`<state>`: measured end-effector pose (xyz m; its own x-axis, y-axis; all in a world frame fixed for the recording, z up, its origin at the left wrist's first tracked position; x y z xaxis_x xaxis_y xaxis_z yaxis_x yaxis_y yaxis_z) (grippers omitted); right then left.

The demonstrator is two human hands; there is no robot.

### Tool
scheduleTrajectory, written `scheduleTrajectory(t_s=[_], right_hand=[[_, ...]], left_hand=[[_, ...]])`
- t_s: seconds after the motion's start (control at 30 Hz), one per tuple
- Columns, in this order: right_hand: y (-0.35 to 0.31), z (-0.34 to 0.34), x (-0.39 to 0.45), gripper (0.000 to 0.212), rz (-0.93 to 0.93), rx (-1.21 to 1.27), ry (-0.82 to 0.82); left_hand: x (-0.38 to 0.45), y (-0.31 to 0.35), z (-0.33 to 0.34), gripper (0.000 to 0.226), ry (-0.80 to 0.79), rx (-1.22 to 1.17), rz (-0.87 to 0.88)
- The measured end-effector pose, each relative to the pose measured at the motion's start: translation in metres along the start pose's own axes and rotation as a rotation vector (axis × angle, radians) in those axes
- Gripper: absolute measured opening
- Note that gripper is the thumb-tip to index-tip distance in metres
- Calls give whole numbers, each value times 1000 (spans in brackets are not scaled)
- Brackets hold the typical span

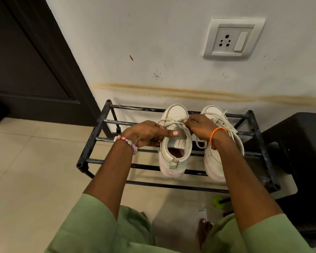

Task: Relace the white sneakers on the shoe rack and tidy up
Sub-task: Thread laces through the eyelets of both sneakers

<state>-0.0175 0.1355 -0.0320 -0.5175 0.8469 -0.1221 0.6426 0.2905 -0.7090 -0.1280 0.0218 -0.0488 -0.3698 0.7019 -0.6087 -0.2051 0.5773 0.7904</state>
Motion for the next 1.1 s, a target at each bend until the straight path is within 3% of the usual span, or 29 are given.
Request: scheduleTrajectory(t_s=[0.2,0.3,0.37,0.43,0.53,0.57,0.63,0.73,0.9,1.1], right_hand=[[-26,-39,-7,34,-13,430,159],[-44,-63,-15,34,5,763,194],[-50,-75,-18,35,3,856,219],[-45,-78,-18,33,-1,708,306],[-15,-63,-12,11,25,-36,323],[-4,-56,-12,15,54,-206,304],[-1,-52,-13,19,50,-216,316],[-16,-45,-13,21,-26,-111,290],[-1,-8,-9,24,3,-236,50],[-7,-13,-7,9,-89,-229,160]], left_hand=[[2,-2,-1,38,2,-2,-16],[4,-1,-1,23,25,8,-15],[4,-1,-2,22,31,15,-23],[4,-1,-1,39,9,30,-27],[3,1,-2,69,6,54,8],[4,2,-5,71,38,48,27],[10,6,-12,64,157,43,83],[17,16,-16,34,333,232,278],[27,13,-6,23,374,377,398],[30,14,-1,22,404,462,390]])
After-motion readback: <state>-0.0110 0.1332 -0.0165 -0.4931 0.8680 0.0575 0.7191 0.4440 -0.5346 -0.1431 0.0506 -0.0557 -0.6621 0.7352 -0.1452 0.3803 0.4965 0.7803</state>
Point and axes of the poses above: each hand's wrist, its own x-axis towards the middle knuckle, its own z-axis out of the palm, y = z × x, the point moved 6 cm from there along x, towards the middle knuckle, and after that the axes turned 14 degrees about y, right-handed, at the moved point
